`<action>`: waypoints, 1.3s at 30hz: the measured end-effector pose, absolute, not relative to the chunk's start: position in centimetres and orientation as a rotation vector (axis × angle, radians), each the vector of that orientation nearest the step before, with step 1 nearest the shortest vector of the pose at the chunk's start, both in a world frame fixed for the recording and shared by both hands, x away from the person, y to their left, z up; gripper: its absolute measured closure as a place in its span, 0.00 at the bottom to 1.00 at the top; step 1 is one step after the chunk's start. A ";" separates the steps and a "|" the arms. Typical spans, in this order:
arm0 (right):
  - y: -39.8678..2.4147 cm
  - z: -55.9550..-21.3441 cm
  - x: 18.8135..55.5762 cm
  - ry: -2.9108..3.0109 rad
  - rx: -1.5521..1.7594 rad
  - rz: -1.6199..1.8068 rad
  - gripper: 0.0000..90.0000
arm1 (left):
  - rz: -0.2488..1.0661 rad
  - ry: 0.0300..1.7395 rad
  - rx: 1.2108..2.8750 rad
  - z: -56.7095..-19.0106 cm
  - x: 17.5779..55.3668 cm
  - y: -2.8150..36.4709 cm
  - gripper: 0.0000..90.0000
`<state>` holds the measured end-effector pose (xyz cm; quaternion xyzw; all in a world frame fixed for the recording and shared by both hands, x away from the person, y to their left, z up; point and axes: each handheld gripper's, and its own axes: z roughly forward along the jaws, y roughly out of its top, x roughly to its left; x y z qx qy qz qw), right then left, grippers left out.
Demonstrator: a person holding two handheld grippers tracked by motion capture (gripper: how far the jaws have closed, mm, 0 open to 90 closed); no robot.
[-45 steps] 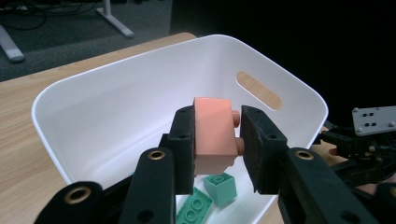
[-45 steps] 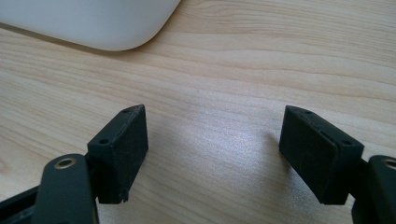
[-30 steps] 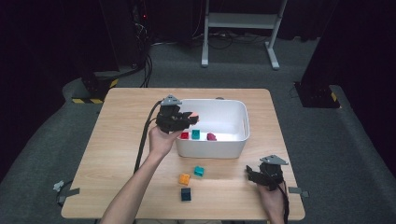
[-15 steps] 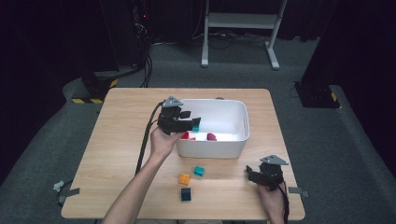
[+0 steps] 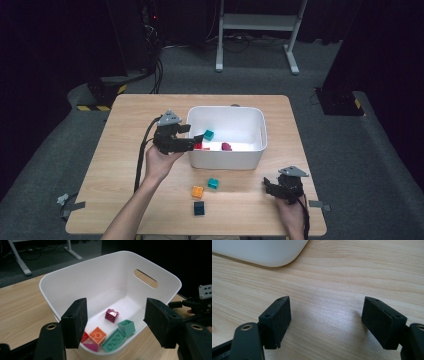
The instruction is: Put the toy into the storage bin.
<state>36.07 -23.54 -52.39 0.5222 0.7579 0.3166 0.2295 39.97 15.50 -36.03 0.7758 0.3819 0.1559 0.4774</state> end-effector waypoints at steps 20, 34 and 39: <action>-23.5 -52.4 36.1 2.085 1.438 0.871 0.26 | 0.392 0.930 1.923 -40.7 33.5 18.5 0.34; -23.5 -52.4 36.1 2.085 1.438 0.871 0.26 | 0.299 0.931 1.971 -46.0 32.3 18.2 0.34; -23.5 -52.4 36.1 2.084 1.441 0.871 0.26 | 0.263 0.913 2.011 -47.5 32.3 17.1 0.34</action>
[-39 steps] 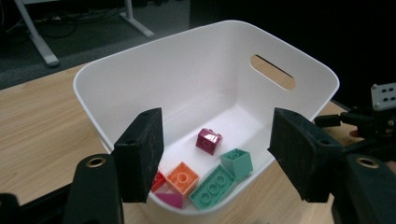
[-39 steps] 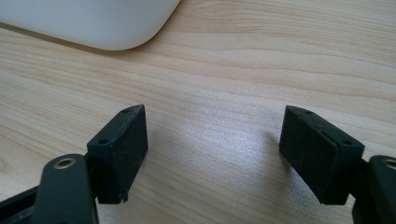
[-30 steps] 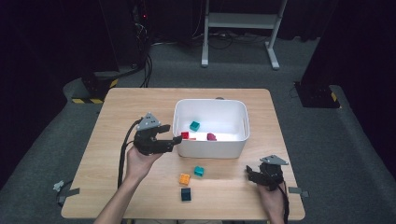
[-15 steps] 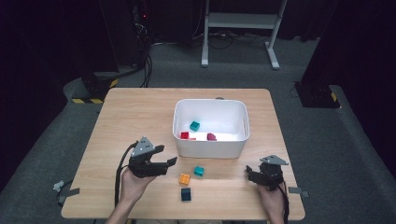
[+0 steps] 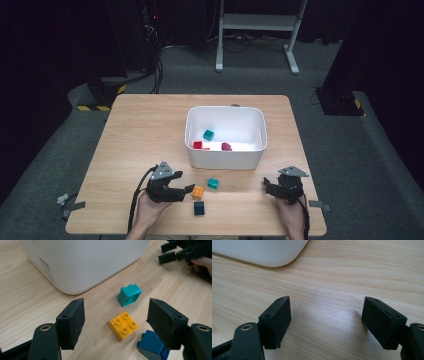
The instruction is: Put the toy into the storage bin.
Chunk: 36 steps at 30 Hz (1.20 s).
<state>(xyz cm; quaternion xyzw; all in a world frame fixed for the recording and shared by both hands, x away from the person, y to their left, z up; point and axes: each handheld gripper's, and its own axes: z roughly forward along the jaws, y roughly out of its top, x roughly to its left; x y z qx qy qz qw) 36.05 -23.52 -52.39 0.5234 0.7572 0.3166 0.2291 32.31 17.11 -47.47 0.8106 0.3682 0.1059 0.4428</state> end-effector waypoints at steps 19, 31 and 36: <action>-23.5 -52.4 36.1 2.084 1.441 0.871 0.26 | 0.209 0.903 2.094 -50.9 33.1 14.8 0.35; -23.5 -52.4 36.1 2.084 1.441 0.871 0.26 | 0.239 0.923 2.129 -52.0 33.5 14.1 0.38; -23.5 -52.4 36.1 2.084 1.440 0.871 0.26 | 0.259 0.922 2.132 -52.1 33.5 14.1 0.43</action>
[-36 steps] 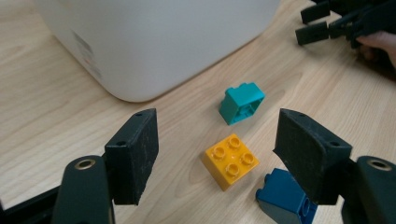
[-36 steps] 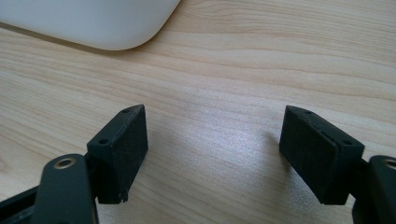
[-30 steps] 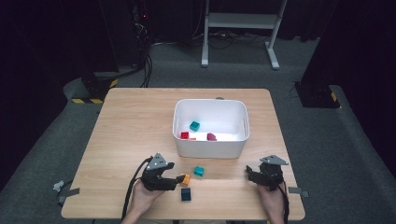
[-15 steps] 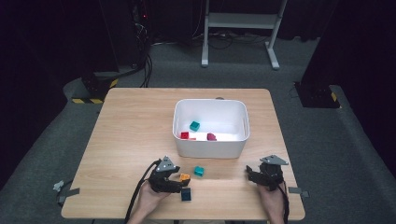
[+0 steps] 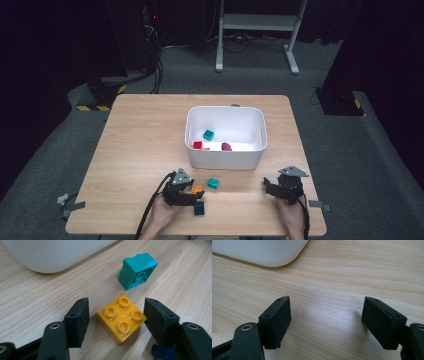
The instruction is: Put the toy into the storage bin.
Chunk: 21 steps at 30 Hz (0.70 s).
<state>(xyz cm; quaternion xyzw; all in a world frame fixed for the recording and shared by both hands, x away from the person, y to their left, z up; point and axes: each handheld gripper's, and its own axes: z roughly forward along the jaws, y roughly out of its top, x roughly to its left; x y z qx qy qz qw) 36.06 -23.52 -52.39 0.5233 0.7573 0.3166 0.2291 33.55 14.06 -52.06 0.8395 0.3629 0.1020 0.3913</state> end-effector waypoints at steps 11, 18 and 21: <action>-23.5 -52.4 36.1 2.084 1.440 0.871 0.26 | 0.291 0.926 2.132 -52.1 33.6 14.1 0.51; -23.5 -52.4 36.1 2.085 1.438 0.871 0.26 | 0.287 0.927 2.103 -51.9 33.6 14.4 0.64; -23.5 -52.4 36.1 2.084 1.441 0.871 0.26 | 0.286 0.927 2.110 -51.9 33.7 14.4 0.64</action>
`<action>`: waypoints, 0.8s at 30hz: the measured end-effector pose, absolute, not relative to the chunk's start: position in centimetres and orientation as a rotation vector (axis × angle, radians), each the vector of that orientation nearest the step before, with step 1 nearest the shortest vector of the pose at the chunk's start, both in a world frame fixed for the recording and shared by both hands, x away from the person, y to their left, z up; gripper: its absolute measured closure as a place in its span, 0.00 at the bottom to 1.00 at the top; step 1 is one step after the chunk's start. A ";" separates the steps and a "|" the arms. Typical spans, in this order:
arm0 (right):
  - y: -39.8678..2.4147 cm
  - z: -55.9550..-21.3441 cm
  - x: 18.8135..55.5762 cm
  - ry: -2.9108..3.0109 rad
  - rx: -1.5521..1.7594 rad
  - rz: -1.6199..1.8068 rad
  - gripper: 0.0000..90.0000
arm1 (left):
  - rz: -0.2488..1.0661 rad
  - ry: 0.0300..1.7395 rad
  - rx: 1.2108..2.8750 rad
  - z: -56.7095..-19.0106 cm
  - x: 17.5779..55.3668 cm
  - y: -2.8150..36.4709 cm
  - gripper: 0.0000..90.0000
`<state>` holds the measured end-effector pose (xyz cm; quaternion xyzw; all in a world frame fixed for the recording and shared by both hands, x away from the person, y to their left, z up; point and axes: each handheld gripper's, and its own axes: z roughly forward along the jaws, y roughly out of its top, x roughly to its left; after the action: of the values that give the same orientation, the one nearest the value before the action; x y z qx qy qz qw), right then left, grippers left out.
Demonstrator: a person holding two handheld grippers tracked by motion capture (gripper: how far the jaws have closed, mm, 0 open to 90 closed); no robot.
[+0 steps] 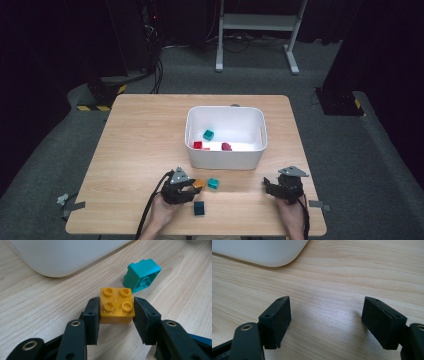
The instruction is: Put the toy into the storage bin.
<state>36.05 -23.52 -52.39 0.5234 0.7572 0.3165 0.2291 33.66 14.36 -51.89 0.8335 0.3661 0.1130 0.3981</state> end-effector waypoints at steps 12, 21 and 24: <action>-23.5 -52.4 36.1 2.084 1.441 0.871 0.26 | 0.287 0.924 2.114 -51.8 33.6 14.3 0.65; -23.5 -52.4 36.1 2.085 1.438 0.871 0.26 | 0.287 0.919 2.102 -51.6 33.5 14.4 0.65; -23.5 -52.4 36.1 2.084 1.441 0.871 0.26 | 0.291 0.915 2.097 -51.3 33.4 14.5 0.65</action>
<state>36.05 -23.52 -52.39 0.5234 0.7572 0.3165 0.2291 33.35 14.52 -51.34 0.8310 0.3627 0.1152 0.4058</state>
